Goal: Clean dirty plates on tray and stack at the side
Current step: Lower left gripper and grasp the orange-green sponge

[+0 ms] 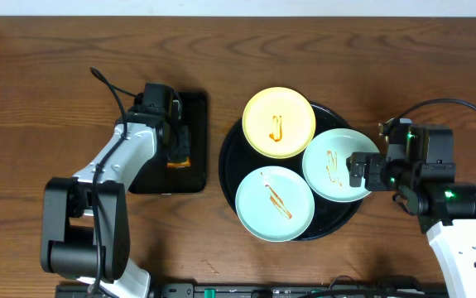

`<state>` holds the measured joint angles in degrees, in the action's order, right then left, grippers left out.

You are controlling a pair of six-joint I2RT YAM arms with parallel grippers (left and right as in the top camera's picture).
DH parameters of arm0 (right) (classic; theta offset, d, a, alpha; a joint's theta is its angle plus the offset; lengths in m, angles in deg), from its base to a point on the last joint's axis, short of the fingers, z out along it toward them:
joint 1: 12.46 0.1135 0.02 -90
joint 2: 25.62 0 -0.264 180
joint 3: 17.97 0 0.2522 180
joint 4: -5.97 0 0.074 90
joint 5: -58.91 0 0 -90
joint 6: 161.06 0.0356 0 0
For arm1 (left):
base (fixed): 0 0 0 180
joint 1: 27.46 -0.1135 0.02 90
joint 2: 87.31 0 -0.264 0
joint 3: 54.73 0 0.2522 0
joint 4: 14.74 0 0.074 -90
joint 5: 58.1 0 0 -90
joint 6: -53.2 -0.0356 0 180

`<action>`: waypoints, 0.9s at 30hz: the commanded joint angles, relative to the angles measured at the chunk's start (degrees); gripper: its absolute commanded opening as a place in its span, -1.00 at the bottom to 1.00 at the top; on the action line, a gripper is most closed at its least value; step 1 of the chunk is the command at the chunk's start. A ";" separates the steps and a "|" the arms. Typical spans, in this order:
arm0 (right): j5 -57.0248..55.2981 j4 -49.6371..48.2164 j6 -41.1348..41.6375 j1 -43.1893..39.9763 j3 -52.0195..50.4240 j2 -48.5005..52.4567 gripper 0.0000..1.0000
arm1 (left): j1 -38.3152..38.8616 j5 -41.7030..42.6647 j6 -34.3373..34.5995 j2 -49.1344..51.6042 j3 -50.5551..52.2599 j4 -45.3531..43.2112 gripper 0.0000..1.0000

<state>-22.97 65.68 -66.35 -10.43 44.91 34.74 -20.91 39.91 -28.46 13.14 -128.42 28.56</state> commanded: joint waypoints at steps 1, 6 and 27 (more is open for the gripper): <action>0.31 -0.09 -0.92 1.05 1.36 -0.09 0.99 | 0.20 -1.16 0.11 1.09 -0.17 0.33 -0.10; 0.31 -0.09 -0.94 1.05 1.36 -0.09 0.98 | 0.20 -1.16 0.11 2.29 -0.17 1.05 -0.22; 0.31 -0.09 -0.94 1.05 1.36 -0.09 0.98 | 0.17 -1.16 1.97 -11.15 -0.42 1.46 -0.85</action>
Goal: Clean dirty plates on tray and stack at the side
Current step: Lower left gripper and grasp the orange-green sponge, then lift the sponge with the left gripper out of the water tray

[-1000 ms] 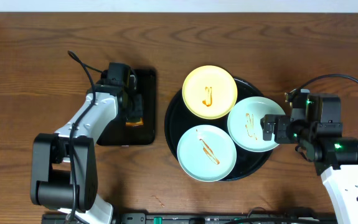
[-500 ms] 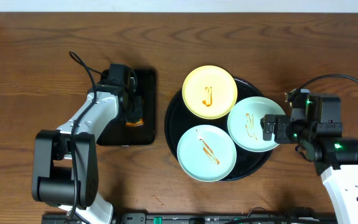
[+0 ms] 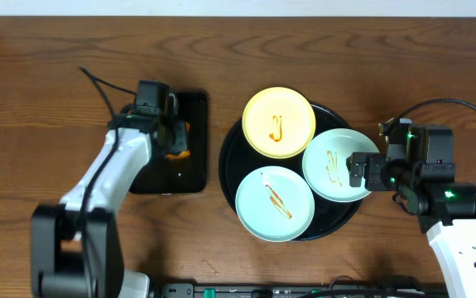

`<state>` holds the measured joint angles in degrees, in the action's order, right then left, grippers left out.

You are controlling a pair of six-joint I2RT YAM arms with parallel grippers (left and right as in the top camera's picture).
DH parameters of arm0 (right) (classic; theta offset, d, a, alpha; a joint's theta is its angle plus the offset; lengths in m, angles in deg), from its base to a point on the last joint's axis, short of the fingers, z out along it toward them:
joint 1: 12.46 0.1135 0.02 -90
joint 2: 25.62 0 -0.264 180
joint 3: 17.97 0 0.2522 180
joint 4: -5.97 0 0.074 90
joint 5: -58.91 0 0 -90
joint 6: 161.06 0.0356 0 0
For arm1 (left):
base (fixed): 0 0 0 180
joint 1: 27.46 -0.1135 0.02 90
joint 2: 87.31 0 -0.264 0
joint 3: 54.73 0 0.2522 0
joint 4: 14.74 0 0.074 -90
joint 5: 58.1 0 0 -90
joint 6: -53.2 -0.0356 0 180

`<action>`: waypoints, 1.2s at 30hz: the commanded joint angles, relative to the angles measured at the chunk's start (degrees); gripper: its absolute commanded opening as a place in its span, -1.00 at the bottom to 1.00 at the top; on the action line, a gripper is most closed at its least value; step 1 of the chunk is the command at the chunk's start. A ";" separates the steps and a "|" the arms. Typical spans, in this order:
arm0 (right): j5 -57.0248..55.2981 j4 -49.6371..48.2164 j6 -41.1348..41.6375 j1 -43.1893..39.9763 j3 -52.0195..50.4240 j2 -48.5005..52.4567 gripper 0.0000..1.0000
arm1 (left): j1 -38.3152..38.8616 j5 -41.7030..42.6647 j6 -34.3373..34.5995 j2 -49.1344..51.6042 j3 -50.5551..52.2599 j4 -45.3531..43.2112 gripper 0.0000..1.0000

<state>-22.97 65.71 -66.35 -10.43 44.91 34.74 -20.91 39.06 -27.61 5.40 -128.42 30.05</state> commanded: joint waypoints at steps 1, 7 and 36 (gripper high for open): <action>0.31 -0.11 -0.94 1.05 1.36 -0.09 0.99 | 0.17 -0.31 1.18 -4.00 -0.42 -0.04 -0.85; 0.31 -0.11 -0.94 1.05 1.36 -0.09 0.98 | 0.20 -0.24 2.58 -4.70 -0.39 -0.04 -0.85; 0.31 -0.09 -0.94 1.05 1.36 -0.09 0.99 | 10.29 -0.09 6.43 6.67 0.42 -1.03 -0.85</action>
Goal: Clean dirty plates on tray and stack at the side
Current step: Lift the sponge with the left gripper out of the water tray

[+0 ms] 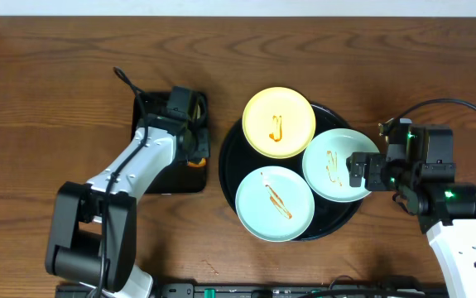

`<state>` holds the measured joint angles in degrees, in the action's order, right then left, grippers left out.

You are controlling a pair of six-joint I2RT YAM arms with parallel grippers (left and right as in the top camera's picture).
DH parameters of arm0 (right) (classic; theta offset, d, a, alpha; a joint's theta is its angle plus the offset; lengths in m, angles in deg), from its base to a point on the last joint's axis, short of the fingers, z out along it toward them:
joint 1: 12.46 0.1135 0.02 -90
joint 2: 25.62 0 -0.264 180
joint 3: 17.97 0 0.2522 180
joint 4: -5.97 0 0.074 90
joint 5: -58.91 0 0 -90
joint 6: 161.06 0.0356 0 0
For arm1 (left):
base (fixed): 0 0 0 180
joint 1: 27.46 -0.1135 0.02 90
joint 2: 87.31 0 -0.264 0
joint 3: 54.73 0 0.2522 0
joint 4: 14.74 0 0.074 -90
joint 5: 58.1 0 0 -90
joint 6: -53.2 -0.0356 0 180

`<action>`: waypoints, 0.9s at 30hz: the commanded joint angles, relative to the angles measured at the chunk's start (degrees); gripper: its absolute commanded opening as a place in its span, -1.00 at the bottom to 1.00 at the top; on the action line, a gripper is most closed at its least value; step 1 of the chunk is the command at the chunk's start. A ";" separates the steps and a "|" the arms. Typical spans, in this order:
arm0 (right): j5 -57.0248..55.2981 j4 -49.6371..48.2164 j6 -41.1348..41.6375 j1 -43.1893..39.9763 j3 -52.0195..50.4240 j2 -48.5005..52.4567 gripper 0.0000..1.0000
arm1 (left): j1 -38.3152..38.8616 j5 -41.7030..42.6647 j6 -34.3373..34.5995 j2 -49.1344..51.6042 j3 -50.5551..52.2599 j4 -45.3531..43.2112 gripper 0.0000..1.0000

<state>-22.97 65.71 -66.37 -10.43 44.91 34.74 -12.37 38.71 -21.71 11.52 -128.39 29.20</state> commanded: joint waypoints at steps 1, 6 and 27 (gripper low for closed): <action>0.31 -0.09 -0.92 1.05 1.36 -0.09 0.99 | 2.23 0.26 0.50 0.52 0.39 -0.37 -0.85; 0.31 -0.09 -0.92 1.05 1.36 -0.09 0.99 | 4.31 0.26 0.48 0.52 0.39 -1.09 -0.85; 0.31 -0.09 -0.92 1.05 1.36 -0.09 0.99 | 4.61 -9.03 0.44 -8.76 -0.83 -1.09 -0.85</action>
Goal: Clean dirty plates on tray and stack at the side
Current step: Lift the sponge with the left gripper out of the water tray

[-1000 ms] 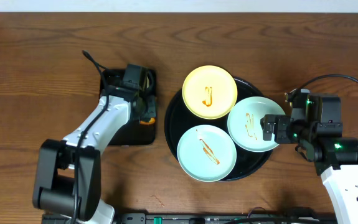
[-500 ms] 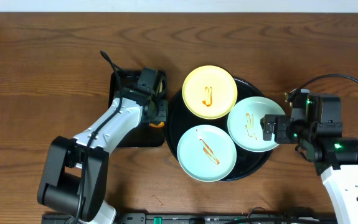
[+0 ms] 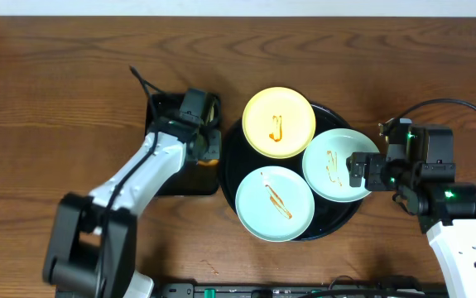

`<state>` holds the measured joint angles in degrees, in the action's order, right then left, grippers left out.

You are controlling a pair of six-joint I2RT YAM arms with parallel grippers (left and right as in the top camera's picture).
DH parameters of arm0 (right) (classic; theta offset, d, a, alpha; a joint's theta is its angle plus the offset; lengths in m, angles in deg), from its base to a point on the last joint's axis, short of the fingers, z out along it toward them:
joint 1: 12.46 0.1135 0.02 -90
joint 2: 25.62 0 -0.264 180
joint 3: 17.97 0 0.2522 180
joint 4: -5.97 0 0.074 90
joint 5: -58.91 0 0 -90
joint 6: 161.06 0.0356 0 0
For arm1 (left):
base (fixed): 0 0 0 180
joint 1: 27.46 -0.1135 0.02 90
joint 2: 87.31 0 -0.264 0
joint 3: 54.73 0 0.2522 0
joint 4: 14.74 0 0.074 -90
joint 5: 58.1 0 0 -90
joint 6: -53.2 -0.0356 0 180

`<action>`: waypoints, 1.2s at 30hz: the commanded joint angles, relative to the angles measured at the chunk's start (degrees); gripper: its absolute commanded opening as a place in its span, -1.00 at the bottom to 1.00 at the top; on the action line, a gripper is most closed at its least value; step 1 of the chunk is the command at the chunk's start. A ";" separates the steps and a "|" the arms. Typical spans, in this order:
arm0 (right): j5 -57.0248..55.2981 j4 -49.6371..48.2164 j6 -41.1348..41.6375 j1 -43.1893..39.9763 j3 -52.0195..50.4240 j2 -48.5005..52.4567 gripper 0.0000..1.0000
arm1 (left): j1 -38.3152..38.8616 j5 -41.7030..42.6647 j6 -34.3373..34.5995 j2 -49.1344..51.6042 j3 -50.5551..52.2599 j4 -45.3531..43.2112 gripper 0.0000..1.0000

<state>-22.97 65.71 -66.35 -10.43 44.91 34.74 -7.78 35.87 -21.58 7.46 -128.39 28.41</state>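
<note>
A round black tray (image 3: pixel 349 217) holds three sauce-streaked plates: a yellow plate (image 3: pixel 279 122) at the back, a pale green plate (image 3: pixel 330 165) at the right and a light blue plate (image 3: pixel 275 203) in front. My left gripper (image 3: pixel 207 149) is shut on an orange sponge (image 3: pixel 208 162), just left of the tray's rim. My right gripper (image 3: pixel 359 170) grips the right rim of the pale green plate.
A black rectangular mat (image 3: pixel 171 178) lies left of the tray, under the left gripper, its right edge touching the tray. A cable sticks up from the left wrist. Bare wooden table (image 3: pixel 55 99) lies to the far left and along the back.
My left gripper has moved right with the orange sponge and now sits at the tray's left rim. The black mat has shifted slightly to the right. The right arm and plates are unchanged.
My left gripper was down on the orange sponge in the middle of the black mat. Then it held the sponge slightly higher up the mat, then near the mat's right edge, and now by the tray. The right gripper stayed on the pale green plate's rim.
</note>
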 commanded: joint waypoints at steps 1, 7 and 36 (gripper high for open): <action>0.31 -0.09 -0.94 1.05 1.36 -0.09 0.99 | 0.00 -7.34 0.31 -5.55 -0.83 -0.39 -0.85; 0.31 -0.07 -0.94 1.05 1.36 -0.09 0.99 | 0.00 -11.56 0.31 -10.16 -0.83 -1.77 -0.85; 0.31 0.09 -0.94 1.05 1.36 -0.09 0.98 | 0.00 -20.20 -5.11 -18.80 -0.83 -11.96 -0.85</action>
<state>-22.97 65.75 -66.37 -10.43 44.91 34.74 -7.78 16.90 -25.75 -9.86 -128.39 16.80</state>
